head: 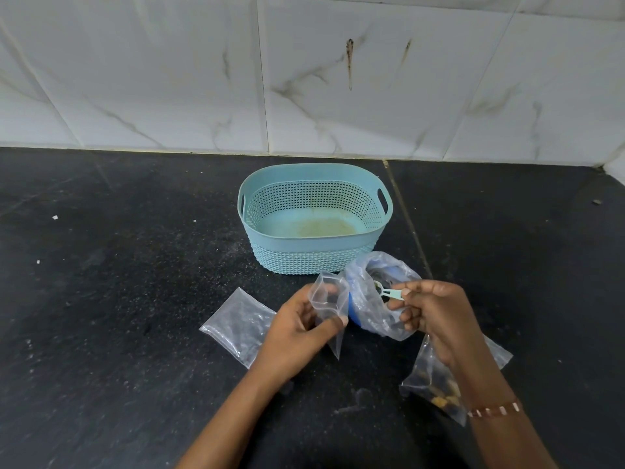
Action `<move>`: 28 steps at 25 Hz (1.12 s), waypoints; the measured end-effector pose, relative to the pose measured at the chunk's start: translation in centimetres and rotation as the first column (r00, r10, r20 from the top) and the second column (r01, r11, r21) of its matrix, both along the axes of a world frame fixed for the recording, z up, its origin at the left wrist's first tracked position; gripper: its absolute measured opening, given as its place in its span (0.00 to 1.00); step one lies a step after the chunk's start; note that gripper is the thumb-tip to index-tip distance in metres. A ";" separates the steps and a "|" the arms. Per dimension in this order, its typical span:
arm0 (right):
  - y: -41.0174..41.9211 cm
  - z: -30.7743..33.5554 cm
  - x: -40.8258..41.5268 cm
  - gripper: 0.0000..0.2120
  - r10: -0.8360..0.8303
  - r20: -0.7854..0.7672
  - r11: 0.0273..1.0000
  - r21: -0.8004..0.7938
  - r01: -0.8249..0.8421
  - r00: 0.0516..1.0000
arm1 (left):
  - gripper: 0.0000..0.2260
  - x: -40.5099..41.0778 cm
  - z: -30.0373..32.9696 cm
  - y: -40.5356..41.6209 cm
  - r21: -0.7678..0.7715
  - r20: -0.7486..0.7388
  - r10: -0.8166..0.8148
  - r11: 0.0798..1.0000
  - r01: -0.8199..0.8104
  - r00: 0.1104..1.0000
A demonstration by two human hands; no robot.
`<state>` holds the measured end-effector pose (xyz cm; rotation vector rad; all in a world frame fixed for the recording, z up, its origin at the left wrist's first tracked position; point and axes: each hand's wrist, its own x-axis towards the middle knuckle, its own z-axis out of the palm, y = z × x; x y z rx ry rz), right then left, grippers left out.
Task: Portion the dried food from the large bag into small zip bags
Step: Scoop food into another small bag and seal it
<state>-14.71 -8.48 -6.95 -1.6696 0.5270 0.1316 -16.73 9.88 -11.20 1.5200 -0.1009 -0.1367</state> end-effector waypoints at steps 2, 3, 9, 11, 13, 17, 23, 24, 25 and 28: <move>-0.2 0.0 0.0 0.12 -0.033 0.015 0.999 0.021 0.033 0.999 | 0.17 0.0 -0.1 0.1 0.018 0.015 0.002 1.000 -0.002 1.000; -0.3 0.1 0.0 0.12 -0.042 0.027 0.999 0.036 0.041 0.999 | 0.16 0.1 -0.2 0.1 0.027 0.024 0.001 1.000 -0.002 1.000; -0.7 0.6 -0.2 0.09 -0.029 0.058 0.998 0.066 0.025 0.998 | 0.15 0.2 -0.8 0.4 0.126 0.077 -0.027 0.992 0.017 0.997; -0.6 1.3 -0.5 0.09 -0.019 0.118 0.998 0.054 0.012 0.993 | 0.18 0.2 -0.9 0.5 0.168 0.081 -0.037 0.985 0.023 0.996; -0.2 2.1 -1.1 0.10 0.022 0.216 1.000 0.015 -0.026 0.976 | 0.18 0.3 -1.2 0.5 0.200 0.082 -0.042 0.979 0.025 0.996; 2.2 1.5 -2.7 0.10 0.282 0.500 0.917 -0.390 -0.078 0.819 | 0.20 0.3 -1.4 0.4 0.223 0.077 -0.039 0.975 0.021 0.996; 2.5 -0.5 -2.7 0.14 0.738 0.500 0.445 -0.865 0.231 0.453 | 0.22 0.4 -2.0 0.5 0.194 0.078 -0.009 0.981 -0.007 0.997; 2.5 -0.3 -2.6 0.14 0.752 0.488 0.424 -0.873 0.241 0.443 | 0.21 0.4 -2.1 0.5 0.193 0.080 -0.007 0.981 -0.008 0.997; 2.7 -0.2 -2.6 0.14 0.777 0.454 0.393 -0.891 0.229 0.435 | 0.20 0.5 -2.2 0.5 0.194 0.082 -0.007 0.981 -0.009 0.997; 2.8 -0.2 -2.7 0.15 0.799 0.408 0.384 -0.911 0.148 0.442 | 0.20 0.5 -2.3 0.5 0.188 0.082 -0.006 0.982 -0.010 0.997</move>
